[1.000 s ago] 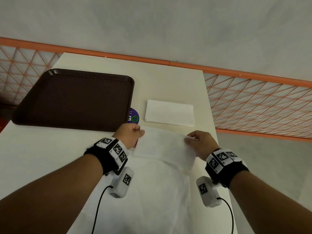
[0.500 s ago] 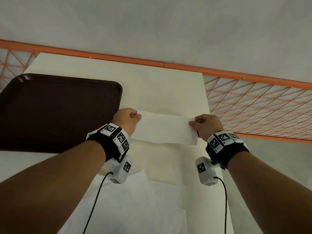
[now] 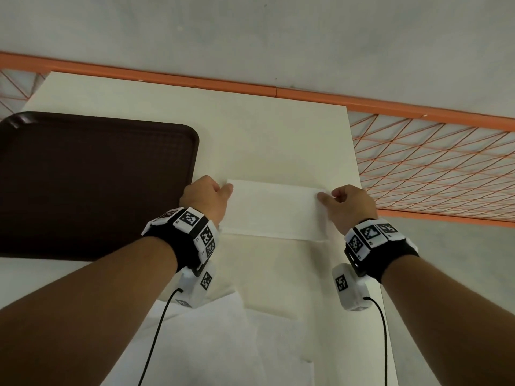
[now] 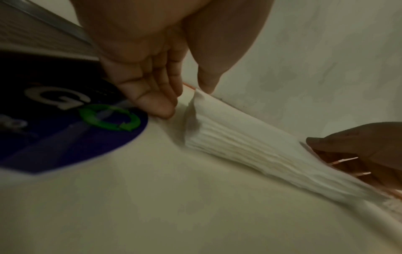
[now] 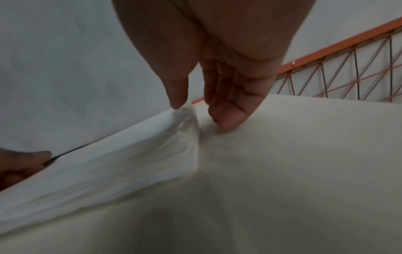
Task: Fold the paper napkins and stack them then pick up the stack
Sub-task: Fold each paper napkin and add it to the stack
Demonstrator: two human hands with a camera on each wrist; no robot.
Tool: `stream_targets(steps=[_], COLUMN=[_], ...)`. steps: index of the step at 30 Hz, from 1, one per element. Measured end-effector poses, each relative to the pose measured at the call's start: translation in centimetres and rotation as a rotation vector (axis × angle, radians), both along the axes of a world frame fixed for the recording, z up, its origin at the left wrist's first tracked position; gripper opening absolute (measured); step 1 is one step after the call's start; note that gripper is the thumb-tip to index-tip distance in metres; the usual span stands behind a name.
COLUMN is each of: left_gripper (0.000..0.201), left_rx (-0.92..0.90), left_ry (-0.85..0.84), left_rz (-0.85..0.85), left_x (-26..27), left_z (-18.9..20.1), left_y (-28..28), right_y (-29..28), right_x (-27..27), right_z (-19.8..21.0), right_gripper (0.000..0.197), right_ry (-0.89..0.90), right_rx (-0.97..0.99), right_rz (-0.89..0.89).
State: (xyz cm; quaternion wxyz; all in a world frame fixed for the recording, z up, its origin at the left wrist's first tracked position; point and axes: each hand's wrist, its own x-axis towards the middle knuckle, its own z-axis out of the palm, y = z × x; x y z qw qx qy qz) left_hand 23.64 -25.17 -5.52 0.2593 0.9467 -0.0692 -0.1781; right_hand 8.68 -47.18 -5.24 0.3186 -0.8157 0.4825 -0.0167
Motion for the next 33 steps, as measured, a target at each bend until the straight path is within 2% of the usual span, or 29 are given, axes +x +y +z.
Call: stream_targets(steps=[4, 9, 12, 15, 18, 23, 27, 30, 33], left_gripper=[0.055, 0.053, 0.051, 0.053, 0.049, 0.044, 0.033, 0.026, 0.030], left_rx=[0.253, 0.359, 0.382, 0.395, 0.412, 0.392, 0.345, 0.355, 0.392], left_ry=[0.008, -0.014, -0.007, -0.006, -0.064, -0.112, -0.033, 0.089, 0.175], left_rz=[-0.183, -0.263, -0.276, -0.290, -0.329, -0.420, -0.512, -0.618, -0.714], left_x=[-0.5, -1.8, -1.9, -1.9, -2.3, -3.9, -6.4, -8.3, -10.2], left_z=[0.2, 1.3, 1.8, 2.2, 2.6, 3.8, 4.7, 4.4, 3.6], left_y=[-0.2, -1.0, -1.0, -0.6, 0.6, 3.9, 6.6, 8.9, 11.4], right_y=[0.7, 2.1, 2.1, 2.1, 2.8, 7.2, 13.1, 17.2, 20.6], right_x=[-0.2, 0.4, 0.5, -0.1, -1.5, -4.9, -7.5, -9.5, -11.7], right_z=[0.7, 0.7, 0.8, 1.5, 2.2, 3.5, 4.6, 4.3, 3.3], right_gripper=[0.045, 0.036, 0.036, 0.046, 0.051, 0.037, 0.021, 0.025, 0.033], right_ry=[0.191, 0.304, 0.315, 0.318, 0.273, 0.157, 0.170, 0.267, 0.340], right_rx=[-0.025, -0.049, -0.041, -0.048, -0.060, -0.042, 0.001, 0.057, 0.127], right_rz=[0.141, 0.187, 0.170, 0.165, 0.125, 0.107, 0.321, 0.520, 0.565])
